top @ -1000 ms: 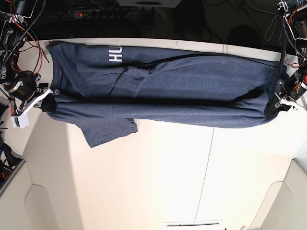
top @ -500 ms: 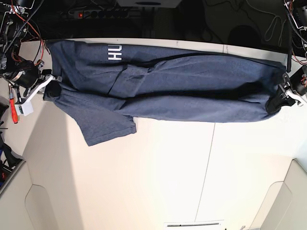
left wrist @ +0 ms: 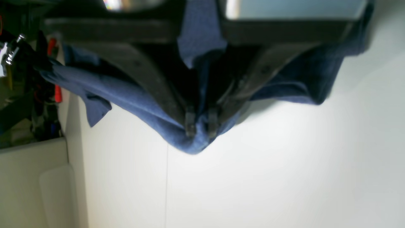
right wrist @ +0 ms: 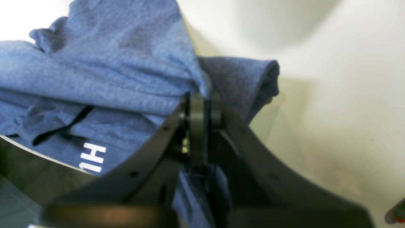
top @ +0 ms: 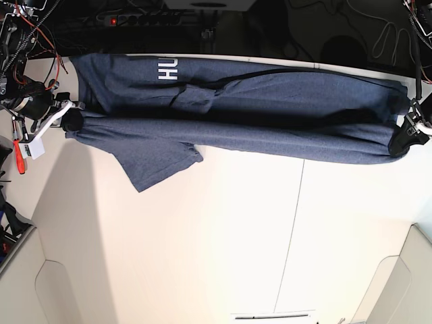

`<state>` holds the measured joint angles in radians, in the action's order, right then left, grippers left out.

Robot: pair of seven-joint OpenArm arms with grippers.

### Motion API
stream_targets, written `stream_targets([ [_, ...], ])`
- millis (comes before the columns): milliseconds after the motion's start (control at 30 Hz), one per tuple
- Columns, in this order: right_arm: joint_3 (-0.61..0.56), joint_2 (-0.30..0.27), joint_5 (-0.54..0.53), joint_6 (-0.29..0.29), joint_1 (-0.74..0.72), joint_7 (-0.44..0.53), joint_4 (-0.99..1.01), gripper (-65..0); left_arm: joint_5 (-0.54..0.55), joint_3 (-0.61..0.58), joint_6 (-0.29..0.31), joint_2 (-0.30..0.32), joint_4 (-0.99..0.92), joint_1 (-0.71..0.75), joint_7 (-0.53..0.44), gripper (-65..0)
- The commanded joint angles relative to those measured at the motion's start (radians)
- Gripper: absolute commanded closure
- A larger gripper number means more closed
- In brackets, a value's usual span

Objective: Layout the t-shirt on the table in an organized manner, then fold the t-shirt properly
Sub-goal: 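Fold the hem with both grippers up over toward the collar fold, then release the hem and lift both grippers off the folded strip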

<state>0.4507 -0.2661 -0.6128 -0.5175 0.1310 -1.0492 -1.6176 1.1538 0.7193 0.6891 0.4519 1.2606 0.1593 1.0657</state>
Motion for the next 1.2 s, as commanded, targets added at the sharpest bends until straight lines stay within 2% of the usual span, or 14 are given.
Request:
stream_targets([
  [0,0.008,-0.017,-0.005,-0.007,-0.003,0.013,-0.019,0.0,0.024,0.007,0.009,0.024,0.016,0.011,-0.014,0.0],
  [200,0.008,-0.017,-0.003,-0.007,0.0,0.012,-0.019,0.0,0.018,0.007,0.009,0.022,0.016,0.078,-0.014,0.0],
  [400,0.008,-0.017,0.037,-0.003,0.011,0.013,-0.019,0.0,-0.06,0.006,0.009,0.004,0.016,0.079,-0.026,0.0],
  [533,0.008,-0.016,0.037,-0.003,0.016,0.013,-0.018,0.0,-0.116,0.006,0.009,-0.012,0.016,0.079,-0.08,0.0],
  [633,0.008,-0.016,0.037,-0.003,0.016,0.019,-0.018,0.0,-0.135,0.006,0.009,-0.021,0.016,0.079,-0.105,-10.1],
  [700,0.008,-0.016,0.037,-0.003,0.016,0.021,-0.018,0.0,-0.134,0.006,0.009,-0.023,0.016,0.078,-0.105,-12.2],
  [733,0.008,-0.016,0.037,-0.003,0.016,0.021,-0.018,-3.0,-0.134,0.006,0.009,-0.022,0.016,0.079,-0.105,-12.2],
  [800,0.008,-0.016,0.036,-0.003,0.016,0.029,-0.018,-15.1,-0.134,0.006,0.009,-0.022,0.016,0.078,-0.105,-12.2],
  [867,0.008,-0.017,0.029,-0.003,0.016,0.038,-0.018,-21.1,-0.134,0.006,0.009,-0.022,0.016,0.076,-0.105,-12.2],
  [1167,0.01,-0.026,0.028,-0.003,0.008,0.074,-0.021,-21.6,-0.115,0.007,0.009,-0.022,0.016,0.076,-0.158,-12.2],
])
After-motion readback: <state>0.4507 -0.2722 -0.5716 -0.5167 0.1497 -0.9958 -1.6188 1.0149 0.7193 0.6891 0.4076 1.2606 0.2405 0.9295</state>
